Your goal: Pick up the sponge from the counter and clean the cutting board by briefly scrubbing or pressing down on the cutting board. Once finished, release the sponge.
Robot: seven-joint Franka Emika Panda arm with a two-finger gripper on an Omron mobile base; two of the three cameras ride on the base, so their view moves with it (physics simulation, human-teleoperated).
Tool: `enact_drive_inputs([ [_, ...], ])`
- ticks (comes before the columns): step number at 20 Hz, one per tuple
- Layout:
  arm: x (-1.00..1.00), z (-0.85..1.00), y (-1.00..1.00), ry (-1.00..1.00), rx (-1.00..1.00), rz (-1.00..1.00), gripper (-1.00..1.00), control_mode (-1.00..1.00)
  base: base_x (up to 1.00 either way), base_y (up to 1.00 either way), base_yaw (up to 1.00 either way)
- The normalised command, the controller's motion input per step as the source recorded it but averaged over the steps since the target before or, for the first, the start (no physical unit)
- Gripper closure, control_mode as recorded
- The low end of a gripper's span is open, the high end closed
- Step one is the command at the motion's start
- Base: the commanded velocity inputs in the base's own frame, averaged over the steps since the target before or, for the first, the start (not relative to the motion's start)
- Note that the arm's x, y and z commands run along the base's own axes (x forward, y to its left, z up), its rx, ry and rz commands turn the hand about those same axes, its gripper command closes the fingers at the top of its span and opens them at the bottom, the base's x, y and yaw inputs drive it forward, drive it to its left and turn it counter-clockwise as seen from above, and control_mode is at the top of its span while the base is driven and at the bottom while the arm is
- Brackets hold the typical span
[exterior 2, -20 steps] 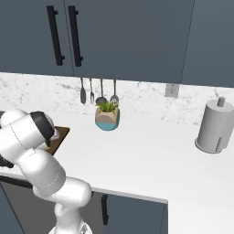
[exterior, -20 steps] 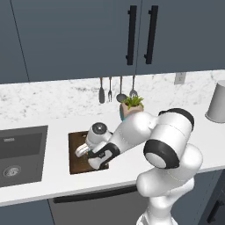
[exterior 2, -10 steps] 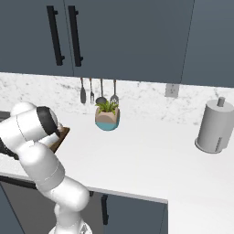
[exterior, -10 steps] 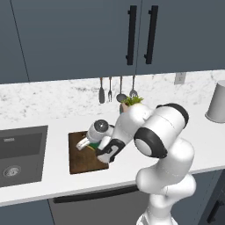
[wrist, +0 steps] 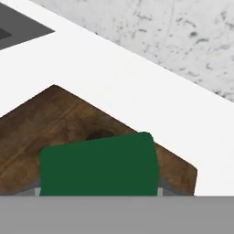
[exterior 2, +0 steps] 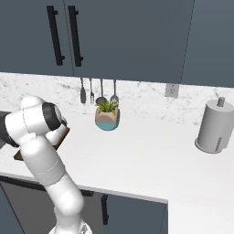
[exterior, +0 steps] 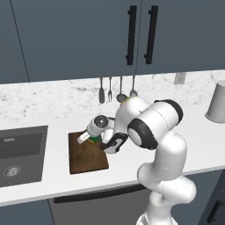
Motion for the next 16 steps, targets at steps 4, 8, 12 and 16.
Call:
enact_drive_inputs([
  [4,-0.24,-0.39,0.0,0.0,0.0,0.0,1.0,-1.0,0.0,0.0,0.0],
  [8,-0.48,-0.35,0.03,0.0,0.0,0.0,1.0,-1.0,0.0,0.0,0.0],
  [12,-0.53,-0.19,0.14,0.0,0.01,0.0,1.0,-1.0,0.0,0.0,0.0],
  [16,-0.52,-0.07,0.26,-0.01,0.0,0.0,1.0,-1.0,0.0,0.0,0.0],
])
